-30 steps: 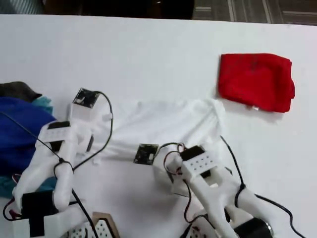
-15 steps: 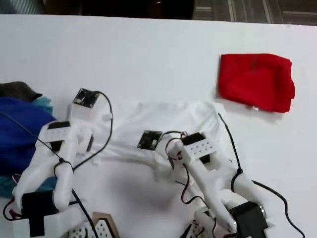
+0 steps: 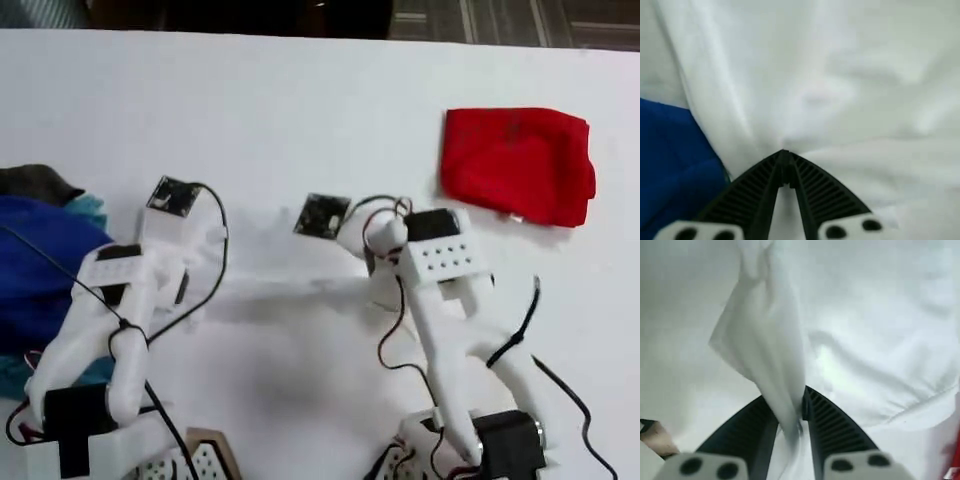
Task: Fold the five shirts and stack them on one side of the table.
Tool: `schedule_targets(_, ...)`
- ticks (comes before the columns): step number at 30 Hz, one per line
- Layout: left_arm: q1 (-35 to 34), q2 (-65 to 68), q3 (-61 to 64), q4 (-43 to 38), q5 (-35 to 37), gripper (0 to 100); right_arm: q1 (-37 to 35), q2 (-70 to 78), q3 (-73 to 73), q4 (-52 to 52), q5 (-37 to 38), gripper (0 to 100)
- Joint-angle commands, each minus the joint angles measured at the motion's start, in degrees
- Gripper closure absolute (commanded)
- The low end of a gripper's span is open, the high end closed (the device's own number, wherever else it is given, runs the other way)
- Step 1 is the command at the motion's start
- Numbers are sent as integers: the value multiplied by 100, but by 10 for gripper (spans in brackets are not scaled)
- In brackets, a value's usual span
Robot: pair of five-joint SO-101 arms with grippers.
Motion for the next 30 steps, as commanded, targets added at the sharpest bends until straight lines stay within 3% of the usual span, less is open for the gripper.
schedule_targets(1, -88, 0, -40, -141, 35, 975, 110, 435, -668, 22, 88, 981)
schedule_targets(12, -88, 0, -40, -141, 35, 975, 277, 3187, -3191, 75, 70, 978)
schedule_targets(20, -88, 0, -40, -141, 35, 975, 453, 3732, -4167, 295, -413, 818)
schedule_targets(27, -88, 0, -40, -141, 35, 975, 840, 3714, -4501, 277, -1609, 826)
schedule_targets(30, -88, 0, -40, -141, 35, 975, 831, 3714, -4501, 796, -1626, 960)
